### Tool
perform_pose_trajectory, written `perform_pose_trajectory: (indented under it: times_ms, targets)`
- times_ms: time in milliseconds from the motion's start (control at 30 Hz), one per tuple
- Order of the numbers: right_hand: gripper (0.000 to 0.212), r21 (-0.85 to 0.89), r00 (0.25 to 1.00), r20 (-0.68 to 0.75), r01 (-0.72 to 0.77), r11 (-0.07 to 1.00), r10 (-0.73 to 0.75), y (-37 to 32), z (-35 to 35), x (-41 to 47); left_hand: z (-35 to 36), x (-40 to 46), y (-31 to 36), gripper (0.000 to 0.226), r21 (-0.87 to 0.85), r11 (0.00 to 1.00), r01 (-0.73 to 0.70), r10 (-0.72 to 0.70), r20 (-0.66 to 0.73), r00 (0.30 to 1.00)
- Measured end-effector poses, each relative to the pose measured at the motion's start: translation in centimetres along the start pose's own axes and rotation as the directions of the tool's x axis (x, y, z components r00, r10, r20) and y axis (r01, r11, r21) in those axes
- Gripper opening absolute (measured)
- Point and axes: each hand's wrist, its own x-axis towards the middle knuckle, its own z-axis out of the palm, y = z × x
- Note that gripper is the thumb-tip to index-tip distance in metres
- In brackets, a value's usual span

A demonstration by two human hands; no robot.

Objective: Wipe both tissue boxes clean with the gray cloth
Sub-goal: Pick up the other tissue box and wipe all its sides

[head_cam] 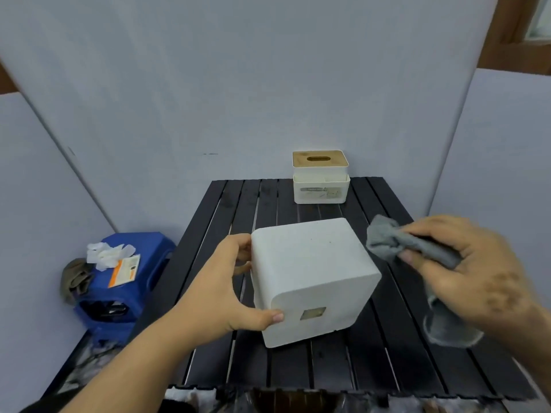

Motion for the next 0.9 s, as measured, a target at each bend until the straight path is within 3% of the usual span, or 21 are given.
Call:
perform_pose_trajectory:
  times_ms: [100, 200, 333, 400, 500, 567, 633, 767, 833, 900]
  targets:
    - [0.025, 0.023, 0.998, 0.040, 0.041, 0.999, -0.041, -1.2, 2.2, -0.7, 0.1, 0.0, -0.3, 0.100, -0.008, 1.000, -0.010, 0.010, -0.003, 1.000]
    - [0.040, 0.053, 0.988, 0.029, 0.149, 0.987, -0.151, -4.8, 4.9, -1.9, 0.6, 0.0, -0.2, 0.099, -0.016, 1.000, -0.025, 0.024, -0.025, 0.999]
    - [0.048, 0.020, 0.935, 0.161, 0.318, 0.948, -0.317, -7.0, 5.8, -2.5, 1.4, -0.2, -0.1, 0.100, 0.003, 0.999, -0.052, 0.052, -0.032, 0.998]
    - [0.048, 0.041, 0.951, 0.150, 0.268, 0.963, -0.271, -5.3, 4.9, -1.8, 1.8, -0.4, 0.1, 0.101, 0.014, 0.999, -0.050, 0.051, -0.043, 0.998]
    - [0.033, 0.057, 0.997, 0.026, 0.072, 0.996, -0.074, -1.9, 3.0, 0.0, 2.0, -0.8, 0.3, 0.103, 0.022, 1.000, -0.018, 0.019, -0.050, 0.999]
    - [0.035, 0.050, 0.999, -0.023, -0.024, 0.998, 0.025, -1.3, 2.9, 0.2, 2.3, -0.9, 0.4, 0.103, 0.031, 1.000, -0.003, 0.005, -0.063, 0.998]
    - [0.033, -0.034, 1.000, -0.010, 0.008, 0.999, -0.009, -3.4, 4.2, -0.9, 2.7, -1.0, 0.8, 0.102, 0.028, 1.000, 0.006, -0.003, -0.083, 0.997]
    - [0.035, -0.078, 0.950, 0.126, 0.295, 0.952, -0.285, -8.4, 6.4, -3.2, 3.5, -1.2, 1.3, 0.092, -0.011, 1.000, 0.001, -0.002, -0.109, 0.994]
    - [0.035, -0.047, 0.952, 0.119, 0.289, 0.956, -0.282, -7.0, 6.0, -2.3, 3.7, -1.3, 1.4, 0.093, -0.007, 1.000, -0.004, 0.003, -0.119, 0.993]
    - [0.036, 0.016, 0.985, 0.026, 0.171, 0.985, -0.172, -4.2, 5.1, -0.9, 3.7, -1.5, 1.5, 0.098, 0.011, 1.000, -0.002, 0.004, -0.127, 0.992]
